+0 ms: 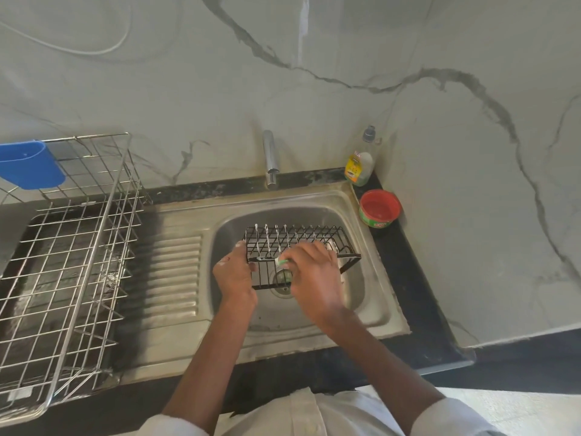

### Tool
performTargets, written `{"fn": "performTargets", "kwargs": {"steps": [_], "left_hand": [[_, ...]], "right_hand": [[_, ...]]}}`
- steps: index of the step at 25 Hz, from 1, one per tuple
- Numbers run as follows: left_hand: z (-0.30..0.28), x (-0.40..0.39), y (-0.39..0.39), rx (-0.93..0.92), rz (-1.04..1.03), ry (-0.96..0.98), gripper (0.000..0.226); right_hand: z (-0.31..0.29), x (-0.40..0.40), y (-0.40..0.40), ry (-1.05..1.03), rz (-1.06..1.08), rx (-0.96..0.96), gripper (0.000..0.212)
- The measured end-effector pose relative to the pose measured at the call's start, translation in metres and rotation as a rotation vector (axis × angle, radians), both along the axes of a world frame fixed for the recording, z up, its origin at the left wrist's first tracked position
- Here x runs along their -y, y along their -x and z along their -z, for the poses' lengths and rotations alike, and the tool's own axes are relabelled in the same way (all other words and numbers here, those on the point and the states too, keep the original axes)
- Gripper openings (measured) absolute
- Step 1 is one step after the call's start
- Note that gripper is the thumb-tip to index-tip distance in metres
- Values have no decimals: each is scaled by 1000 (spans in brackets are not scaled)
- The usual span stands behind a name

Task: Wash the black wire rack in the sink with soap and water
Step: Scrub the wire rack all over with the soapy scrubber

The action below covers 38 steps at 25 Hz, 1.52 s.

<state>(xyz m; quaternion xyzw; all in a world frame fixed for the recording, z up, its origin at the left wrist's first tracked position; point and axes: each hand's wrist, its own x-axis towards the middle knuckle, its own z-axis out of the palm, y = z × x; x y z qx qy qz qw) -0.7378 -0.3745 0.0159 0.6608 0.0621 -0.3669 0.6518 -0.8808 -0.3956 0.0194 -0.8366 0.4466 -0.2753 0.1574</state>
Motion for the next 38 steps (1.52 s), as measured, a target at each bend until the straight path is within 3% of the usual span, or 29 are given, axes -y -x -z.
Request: {"fn": "performTargets", "kwargs": {"steps": [1, 4, 5, 8, 12, 15, 18, 22, 23, 26, 28, 33, 38], "left_hand": [[-1, -1, 0, 0, 22, 0, 24], [-3, -3, -3, -6, 94, -11, 20], [-2, -3, -4, 4, 113, -17, 20], [-3, 1, -1, 10, 150, -5, 22], [-3, 6, -1, 19, 156, 2, 23], [0, 7, -8, 5, 172, 27, 24], [5, 10, -12, 11, 261, 20, 20], [8, 16, -24, 4, 260, 31, 20], [9, 18, -28, 5, 264, 40, 21], [8, 21, -40, 1, 296, 41, 20], [4, 25, -51, -4, 352, 35, 17], [2, 52, -75, -34, 432, -24, 16], [-14, 83, -65, 82, 224, -97, 26]], "right_hand": [[0, 13, 5, -1, 7, -10, 25], [4, 56, 35, -189, 352, 39, 21], [5, 60, 38, -195, 368, 28, 20], [-3, 54, 15, -141, 135, 13, 20], [-10, 51, 8, -123, 181, 55, 25], [-13, 42, 16, -71, -85, -40, 20], [-21, 72, 16, -161, 125, -76, 20], [-16, 53, 25, -155, -128, -213, 13], [-15, 56, 33, -184, -80, -230, 12], [-15, 85, 48, -359, 143, -247, 9], [-11, 93, 48, -441, 49, -234, 6], [-24, 101, 44, -902, -6, -19, 14], [-25, 83, 29, -1126, 42, 195, 27]]}}
